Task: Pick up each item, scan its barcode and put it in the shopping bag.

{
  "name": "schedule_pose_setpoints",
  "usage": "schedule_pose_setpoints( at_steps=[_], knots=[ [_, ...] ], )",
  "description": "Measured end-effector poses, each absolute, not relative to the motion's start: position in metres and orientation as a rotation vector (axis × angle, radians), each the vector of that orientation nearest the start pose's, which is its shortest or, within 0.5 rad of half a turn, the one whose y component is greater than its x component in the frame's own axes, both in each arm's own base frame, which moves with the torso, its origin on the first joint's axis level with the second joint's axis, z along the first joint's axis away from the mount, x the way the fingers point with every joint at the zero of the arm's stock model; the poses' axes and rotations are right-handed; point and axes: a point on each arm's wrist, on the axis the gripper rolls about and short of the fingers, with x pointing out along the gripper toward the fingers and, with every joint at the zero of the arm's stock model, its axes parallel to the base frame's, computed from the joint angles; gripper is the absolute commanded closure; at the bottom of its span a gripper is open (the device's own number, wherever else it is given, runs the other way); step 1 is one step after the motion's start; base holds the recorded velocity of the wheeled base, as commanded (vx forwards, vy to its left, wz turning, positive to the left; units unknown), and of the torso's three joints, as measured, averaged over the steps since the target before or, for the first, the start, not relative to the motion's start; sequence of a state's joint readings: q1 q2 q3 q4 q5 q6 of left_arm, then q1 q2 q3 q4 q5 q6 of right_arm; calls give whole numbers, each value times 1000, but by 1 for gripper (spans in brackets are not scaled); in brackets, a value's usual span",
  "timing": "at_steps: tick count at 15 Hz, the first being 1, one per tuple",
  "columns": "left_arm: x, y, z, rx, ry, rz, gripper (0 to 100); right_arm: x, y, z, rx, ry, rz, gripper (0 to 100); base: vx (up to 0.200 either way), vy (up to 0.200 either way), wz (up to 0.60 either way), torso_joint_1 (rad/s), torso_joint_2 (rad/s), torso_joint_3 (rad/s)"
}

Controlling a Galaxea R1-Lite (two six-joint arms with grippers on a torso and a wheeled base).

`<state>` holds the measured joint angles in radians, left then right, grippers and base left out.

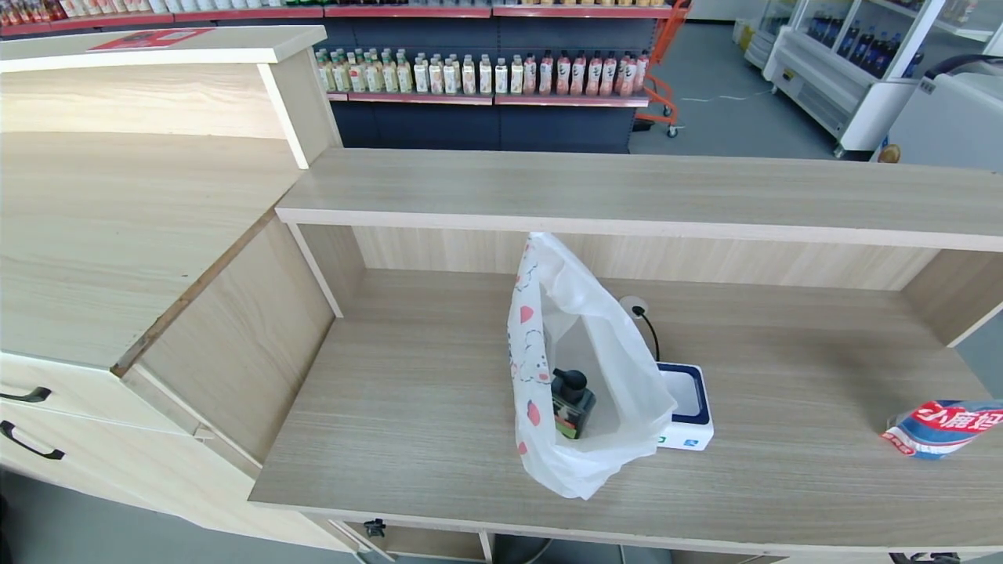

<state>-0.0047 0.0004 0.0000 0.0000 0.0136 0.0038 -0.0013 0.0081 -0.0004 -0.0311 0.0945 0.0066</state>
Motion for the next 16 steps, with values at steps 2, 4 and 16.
schedule_pose_setpoints(
  at_steps=[2, 4, 16],
  knots=[
    [-23, 0, 75, 4, 0, 9, 0, -23, 2, 79, 8, -32, 93, 0, 0, 0, 0, 0, 0, 0],
    [-23, 0, 75, 1, 0, 9, 0, -23, 2, 79, 10, -35, 93, 0, 0, 0, 0, 0, 0, 0],
    [-23, 0, 75, -4, 0, 11, 0, -23, 2, 81, 9, -57, 89, 0, 0, -183, 0, 5, 2, 1]
  ],
)
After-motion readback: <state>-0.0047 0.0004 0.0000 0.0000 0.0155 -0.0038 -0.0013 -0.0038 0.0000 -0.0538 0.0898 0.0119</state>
